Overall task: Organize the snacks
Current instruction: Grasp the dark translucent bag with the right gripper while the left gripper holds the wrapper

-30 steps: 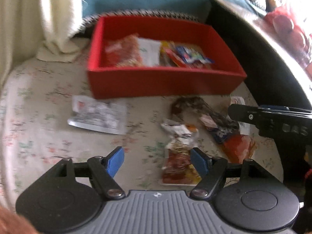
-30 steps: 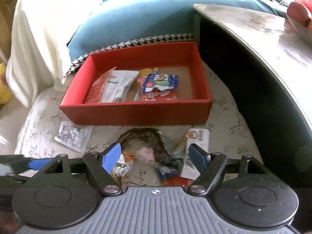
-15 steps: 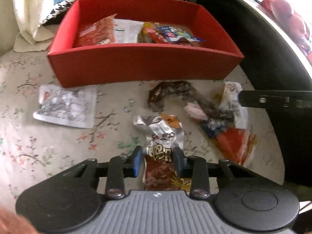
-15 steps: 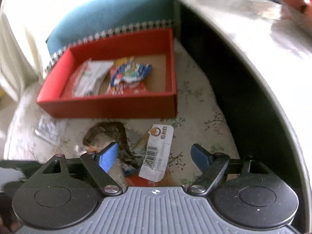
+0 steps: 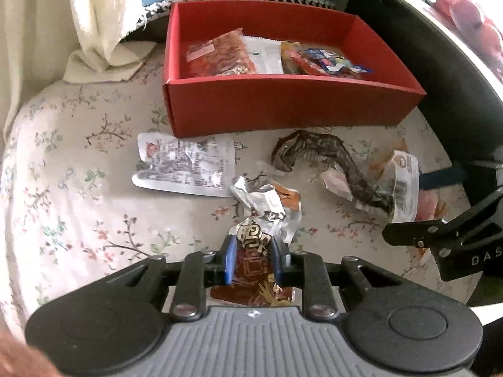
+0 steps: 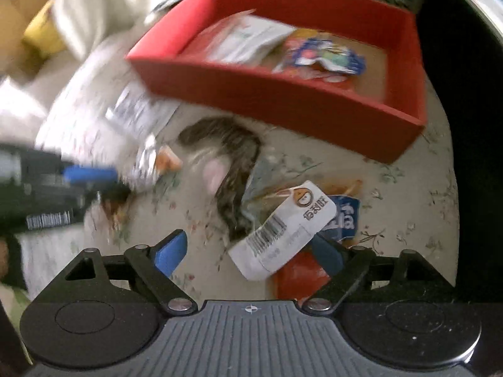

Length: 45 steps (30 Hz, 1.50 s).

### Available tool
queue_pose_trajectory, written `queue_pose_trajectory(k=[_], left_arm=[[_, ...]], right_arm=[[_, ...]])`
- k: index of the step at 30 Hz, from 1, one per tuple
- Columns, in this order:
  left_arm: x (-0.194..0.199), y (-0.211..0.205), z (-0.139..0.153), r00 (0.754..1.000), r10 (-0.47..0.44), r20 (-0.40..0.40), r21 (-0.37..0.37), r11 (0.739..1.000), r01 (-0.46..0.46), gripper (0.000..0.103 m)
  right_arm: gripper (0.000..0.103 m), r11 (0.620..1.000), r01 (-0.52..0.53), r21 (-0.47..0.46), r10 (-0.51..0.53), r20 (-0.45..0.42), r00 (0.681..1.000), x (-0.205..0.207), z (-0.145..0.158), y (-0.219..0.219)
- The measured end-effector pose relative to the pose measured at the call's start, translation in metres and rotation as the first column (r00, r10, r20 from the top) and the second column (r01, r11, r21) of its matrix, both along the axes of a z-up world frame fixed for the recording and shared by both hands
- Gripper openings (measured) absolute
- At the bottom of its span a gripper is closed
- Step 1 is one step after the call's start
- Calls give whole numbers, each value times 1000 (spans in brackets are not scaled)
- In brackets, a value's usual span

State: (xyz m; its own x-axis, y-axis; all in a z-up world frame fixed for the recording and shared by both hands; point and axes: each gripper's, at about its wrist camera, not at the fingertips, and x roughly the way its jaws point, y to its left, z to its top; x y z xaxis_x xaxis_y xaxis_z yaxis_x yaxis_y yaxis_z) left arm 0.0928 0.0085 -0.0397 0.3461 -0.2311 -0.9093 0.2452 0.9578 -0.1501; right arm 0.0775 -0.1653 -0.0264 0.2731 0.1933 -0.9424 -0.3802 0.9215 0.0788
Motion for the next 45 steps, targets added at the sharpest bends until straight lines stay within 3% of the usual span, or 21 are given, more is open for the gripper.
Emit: queue_pose_trajectory(k=[3,7,11,14,16,23,24,26,29,32,35,38,45], left_arm=[[5,1,-2,1000,10,-4,3,1000,-10,34],[11,-2,-3,999,20,-28,-10,1000,-20,42],[7,-2,3,1000,-18,13,15,1000,18,53],[9,1,-1,1000,0,-16,-15,1000,0,53],[12,-2,-6,999,16,-36,-28,999,-17,53],[16,-14,-16,996,84,-16,-7,996,-84,57],[16,-14,-16,996,84,-11,-6,996,-85,56],[13,-11,-15,996,88,-13,-25,996,-88,44],[9,-1,-11,995,94,-26,-31,995,-94,36],[6,6,-10,996,87,-20,-25,996,-88,36],[5,14,-7,996,83,-20,-20,996,-83,36],[6,19,-7,996,84,-25,-17,996,-84,37],[2,27,-10,992,105,-70,-39,993,-108,46]], right_arm=[[93,1000,29,-10,-29,30,999,9,2,3],[92,985,-14,-174,26,68,997,17,0,22],[95,987,-124,-102,125,7,992,0,8,23],[95,977,-209,-28,208,-35,977,-15,2,30],[95,974,-222,-36,221,-33,975,-21,3,33],[95,994,-89,-71,94,79,992,5,13,19],[95,995,-79,-65,85,100,991,10,12,20],[95,994,-88,-59,95,119,988,18,6,26],[94,985,-132,-108,145,113,983,28,-12,37],[94,983,-131,-128,144,98,985,36,-24,39],[91,991,-112,-78,116,47,992,44,-34,44],[103,991,-101,-92,102,13,995,47,-43,53],[100,993,-62,-96,65,34,997,39,-43,48]])
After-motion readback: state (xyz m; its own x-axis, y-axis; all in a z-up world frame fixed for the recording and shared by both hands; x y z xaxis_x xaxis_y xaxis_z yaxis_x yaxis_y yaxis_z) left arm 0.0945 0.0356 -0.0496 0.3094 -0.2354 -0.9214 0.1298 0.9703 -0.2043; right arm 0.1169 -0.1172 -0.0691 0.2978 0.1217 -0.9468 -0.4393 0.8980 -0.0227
